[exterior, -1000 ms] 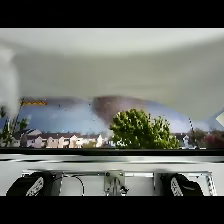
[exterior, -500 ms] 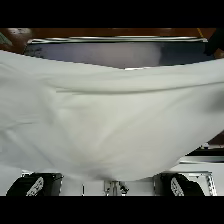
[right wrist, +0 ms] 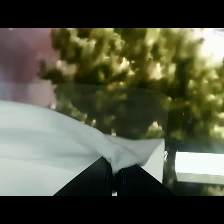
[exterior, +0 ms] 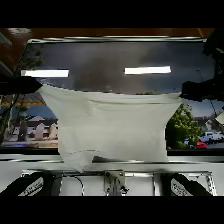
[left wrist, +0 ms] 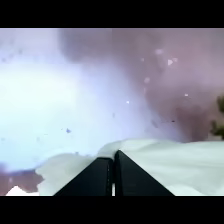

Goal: Fold the shirts.

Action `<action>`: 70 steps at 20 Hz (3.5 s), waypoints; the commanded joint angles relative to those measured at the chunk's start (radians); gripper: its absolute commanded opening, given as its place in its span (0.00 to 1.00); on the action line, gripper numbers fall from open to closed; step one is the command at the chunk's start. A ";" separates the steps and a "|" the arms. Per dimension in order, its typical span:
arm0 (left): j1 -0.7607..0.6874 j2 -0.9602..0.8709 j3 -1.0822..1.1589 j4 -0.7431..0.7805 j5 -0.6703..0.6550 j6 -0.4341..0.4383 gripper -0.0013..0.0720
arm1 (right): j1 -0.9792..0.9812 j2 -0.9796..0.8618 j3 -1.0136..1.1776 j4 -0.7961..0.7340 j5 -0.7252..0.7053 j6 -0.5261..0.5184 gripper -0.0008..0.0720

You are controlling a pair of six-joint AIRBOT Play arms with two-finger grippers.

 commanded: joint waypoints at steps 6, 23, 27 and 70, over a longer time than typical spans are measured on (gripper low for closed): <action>-0.073 -0.518 0.235 -0.040 0.415 -0.010 0.06 | 0.196 -0.333 -0.079 -0.063 -0.972 0.176 0.11; -0.037 -0.644 0.267 -0.047 0.313 -0.115 0.06 | 0.156 -0.417 -0.079 -0.078 -0.927 0.179 0.11; 0.020 -0.658 0.284 -0.004 -0.111 -0.093 0.06 | 0.103 -0.408 -0.079 -0.105 -0.569 0.180 0.11; 0.142 -0.223 -0.742 -0.276 -0.016 -0.014 0.71 | -0.159 -0.142 -0.314 0.130 0.009 -0.106 0.74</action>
